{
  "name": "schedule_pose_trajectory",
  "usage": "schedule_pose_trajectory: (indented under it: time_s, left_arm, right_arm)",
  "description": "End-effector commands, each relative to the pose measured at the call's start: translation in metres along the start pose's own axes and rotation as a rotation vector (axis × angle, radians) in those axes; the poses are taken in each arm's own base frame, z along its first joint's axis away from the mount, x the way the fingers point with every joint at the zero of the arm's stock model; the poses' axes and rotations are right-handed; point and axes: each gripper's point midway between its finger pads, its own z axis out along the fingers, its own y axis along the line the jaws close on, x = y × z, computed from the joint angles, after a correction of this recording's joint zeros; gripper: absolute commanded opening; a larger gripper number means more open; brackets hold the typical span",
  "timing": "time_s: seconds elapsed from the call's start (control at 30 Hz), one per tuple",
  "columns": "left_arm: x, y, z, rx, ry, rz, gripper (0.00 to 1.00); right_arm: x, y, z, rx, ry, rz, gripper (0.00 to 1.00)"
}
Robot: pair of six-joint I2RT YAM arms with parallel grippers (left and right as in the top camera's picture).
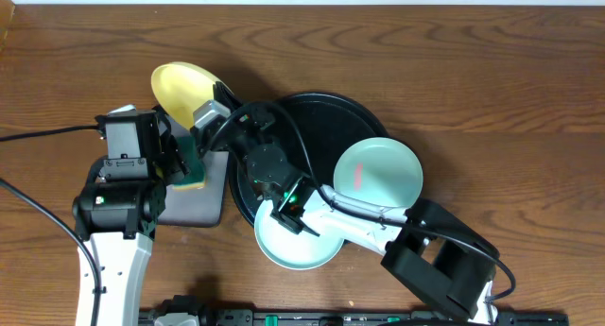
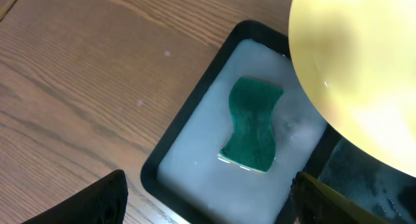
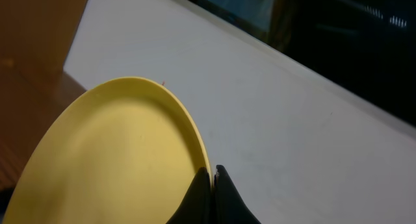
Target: Clean dirty plates on tray and stack at the side
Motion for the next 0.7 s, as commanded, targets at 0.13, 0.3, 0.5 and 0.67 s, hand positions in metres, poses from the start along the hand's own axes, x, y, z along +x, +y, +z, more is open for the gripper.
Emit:
schedule_pose_trajectory:
  time_s: [0.13,0.3,0.5,0.67]
  left_arm:
    - [-0.006,0.002,-0.002,-0.013,-0.01,-0.006,0.81]
    - [-0.006,0.002,-0.002,-0.013,-0.01,-0.006,0.81]
    - [-0.006,0.002,-0.002,-0.013,-0.01,-0.006,0.81]
    - [-0.006,0.002,-0.002,-0.013,-0.01,-0.006,0.81]
  right_arm:
    - [0.027,-0.049,0.015,0.134,0.053,0.41,0.01]
    - [0.045,-0.035,0.023,-0.055,0.139,0.606,0.01]
    - [0.045,-0.079,0.023,-0.234,0.229,0.863,0.01]
    - [0.073,-0.149,-0.003,-0.165,0.422,0.908,0.01]
